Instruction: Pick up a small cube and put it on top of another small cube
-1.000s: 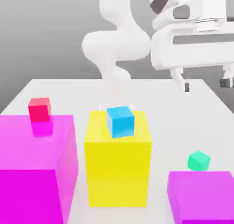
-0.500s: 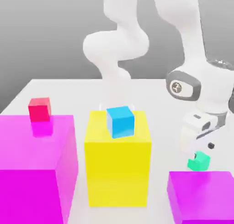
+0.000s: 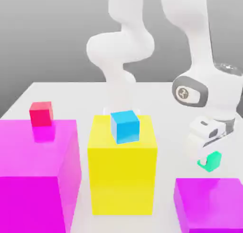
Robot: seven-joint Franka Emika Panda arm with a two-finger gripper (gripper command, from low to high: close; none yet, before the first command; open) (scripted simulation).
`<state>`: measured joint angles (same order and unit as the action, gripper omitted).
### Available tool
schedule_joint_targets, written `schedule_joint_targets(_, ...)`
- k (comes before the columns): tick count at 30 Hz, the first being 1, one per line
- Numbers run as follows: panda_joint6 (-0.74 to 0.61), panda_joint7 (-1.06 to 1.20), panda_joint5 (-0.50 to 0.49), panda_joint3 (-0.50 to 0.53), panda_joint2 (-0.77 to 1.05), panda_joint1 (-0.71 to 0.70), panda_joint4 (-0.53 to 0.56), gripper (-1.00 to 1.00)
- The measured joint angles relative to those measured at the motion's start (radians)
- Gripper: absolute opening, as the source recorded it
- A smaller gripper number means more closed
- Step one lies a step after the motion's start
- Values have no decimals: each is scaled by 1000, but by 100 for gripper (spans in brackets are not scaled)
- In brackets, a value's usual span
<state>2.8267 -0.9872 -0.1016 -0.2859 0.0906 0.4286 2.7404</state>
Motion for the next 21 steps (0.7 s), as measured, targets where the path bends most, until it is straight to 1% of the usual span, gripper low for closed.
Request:
schedule_joint_targets(3,-122,136,42,41,-94,-55,-33,-100)
schedule_joint_targets(7,-295,316,63,107,-214,-112,-89,-100)
schedule_joint_targets(18,-771,772,54,357,-530,-256,-247,-100)
schedule_joint_targets(19,-808,809,51,380,-555,-267,-259,-100)
schedule_joint_targets(21,-781,837,48,398,-554,-277,-232,-100)
